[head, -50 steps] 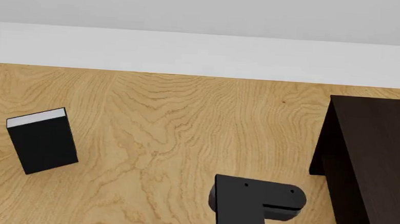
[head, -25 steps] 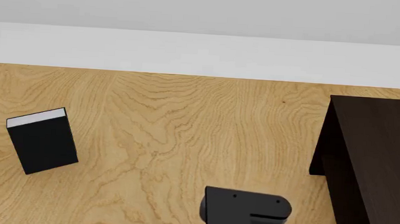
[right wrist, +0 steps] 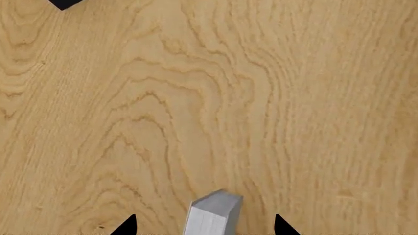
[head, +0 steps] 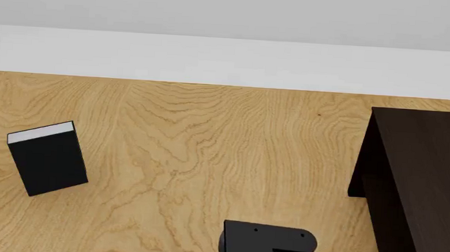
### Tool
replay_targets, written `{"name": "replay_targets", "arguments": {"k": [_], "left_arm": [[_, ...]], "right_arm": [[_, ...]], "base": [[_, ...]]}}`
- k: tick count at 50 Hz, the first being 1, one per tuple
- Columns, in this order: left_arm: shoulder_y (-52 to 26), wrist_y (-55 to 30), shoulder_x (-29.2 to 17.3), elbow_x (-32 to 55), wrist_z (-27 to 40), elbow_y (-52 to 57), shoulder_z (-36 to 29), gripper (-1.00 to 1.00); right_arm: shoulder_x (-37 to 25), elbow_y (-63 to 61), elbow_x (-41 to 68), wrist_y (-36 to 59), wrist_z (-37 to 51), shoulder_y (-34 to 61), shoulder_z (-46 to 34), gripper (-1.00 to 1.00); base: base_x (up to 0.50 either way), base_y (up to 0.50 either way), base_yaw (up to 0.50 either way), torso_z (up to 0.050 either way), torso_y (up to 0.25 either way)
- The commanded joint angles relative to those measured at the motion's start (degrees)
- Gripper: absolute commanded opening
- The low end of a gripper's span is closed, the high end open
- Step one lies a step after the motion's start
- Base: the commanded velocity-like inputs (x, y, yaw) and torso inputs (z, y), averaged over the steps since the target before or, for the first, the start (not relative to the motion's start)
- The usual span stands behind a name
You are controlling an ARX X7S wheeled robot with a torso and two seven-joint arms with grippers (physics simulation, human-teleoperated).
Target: Pick up the book on the right and place it on the cabinet shelf.
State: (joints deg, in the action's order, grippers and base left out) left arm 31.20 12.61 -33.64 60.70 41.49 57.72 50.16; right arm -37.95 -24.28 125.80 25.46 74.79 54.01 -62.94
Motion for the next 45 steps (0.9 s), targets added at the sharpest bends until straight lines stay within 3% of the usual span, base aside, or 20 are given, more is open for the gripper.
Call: {"name": "replay_targets", "arguments": {"k": [1, 45], "left_arm": [[0.1, 0.0, -0.2, 0.0, 0.2, 0.0, 0.0, 1.0], [0.4, 0.5, -0.2, -0.2, -0.1, 0.0, -0.3, 1.0]], "right_arm": [[0.4, 1.3, -0.7, 0.3, -0.9, -0.7, -0.9, 1.0], [2.9, 8.3, -3.4, 1.9, -6.2, -3.1, -4.5, 1.0]], "base": [[0.0, 0.0, 0.0, 0.0, 0.0], [0.0, 0.0, 0.0, 0.0, 0.0]]}}
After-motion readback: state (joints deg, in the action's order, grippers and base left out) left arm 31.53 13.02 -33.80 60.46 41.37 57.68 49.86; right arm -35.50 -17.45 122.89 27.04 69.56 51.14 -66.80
